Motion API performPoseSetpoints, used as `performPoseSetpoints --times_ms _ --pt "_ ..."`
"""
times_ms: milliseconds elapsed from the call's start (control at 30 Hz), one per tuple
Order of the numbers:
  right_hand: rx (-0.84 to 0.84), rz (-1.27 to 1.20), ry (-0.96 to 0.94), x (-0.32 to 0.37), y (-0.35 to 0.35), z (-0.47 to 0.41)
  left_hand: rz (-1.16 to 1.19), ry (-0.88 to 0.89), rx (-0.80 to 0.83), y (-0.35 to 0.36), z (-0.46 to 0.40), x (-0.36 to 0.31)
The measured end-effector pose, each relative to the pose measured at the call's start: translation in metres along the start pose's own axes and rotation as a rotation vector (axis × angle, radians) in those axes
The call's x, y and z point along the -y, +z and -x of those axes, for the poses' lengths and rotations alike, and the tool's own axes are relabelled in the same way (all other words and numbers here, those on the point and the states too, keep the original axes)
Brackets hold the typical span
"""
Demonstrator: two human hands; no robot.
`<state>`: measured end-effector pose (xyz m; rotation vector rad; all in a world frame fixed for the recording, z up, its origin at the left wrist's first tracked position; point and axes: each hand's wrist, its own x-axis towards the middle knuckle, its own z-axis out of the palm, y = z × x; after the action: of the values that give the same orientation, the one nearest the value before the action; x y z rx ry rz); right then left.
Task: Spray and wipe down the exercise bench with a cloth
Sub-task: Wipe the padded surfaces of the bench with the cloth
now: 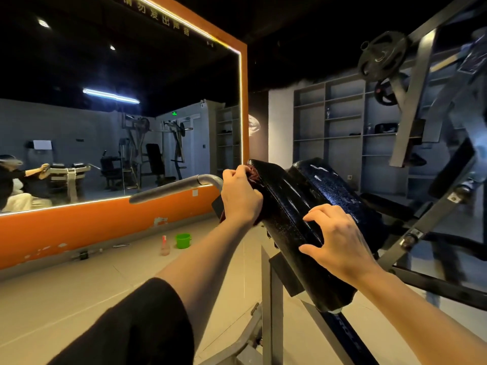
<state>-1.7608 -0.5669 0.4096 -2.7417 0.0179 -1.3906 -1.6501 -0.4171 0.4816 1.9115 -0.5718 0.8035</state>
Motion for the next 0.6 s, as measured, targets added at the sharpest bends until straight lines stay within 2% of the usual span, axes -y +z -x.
performPoseSetpoints --times_ms 133,300,367,467,600 --pt "-0.003 -0.009 0.007 0.0 0.0 -0.001 0.014 0.093 0.036 0.012 0.041 0.0" --pt "0.015 -0.008 0.009 0.01 -0.006 -0.001 0.055 0.304 0.302 0.004 0.108 0.021" --pt "0.025 -0.01 -0.006 0.011 -0.01 0.003 0.112 0.3 0.247 0.003 0.111 0.028" --pt "0.042 0.005 0.007 0.008 -0.02 0.013 0.177 0.191 0.017 0.009 0.088 0.023" --pt "0.112 0.022 0.092 0.002 -0.029 0.023 0.189 0.066 0.041 0.031 0.097 0.005"
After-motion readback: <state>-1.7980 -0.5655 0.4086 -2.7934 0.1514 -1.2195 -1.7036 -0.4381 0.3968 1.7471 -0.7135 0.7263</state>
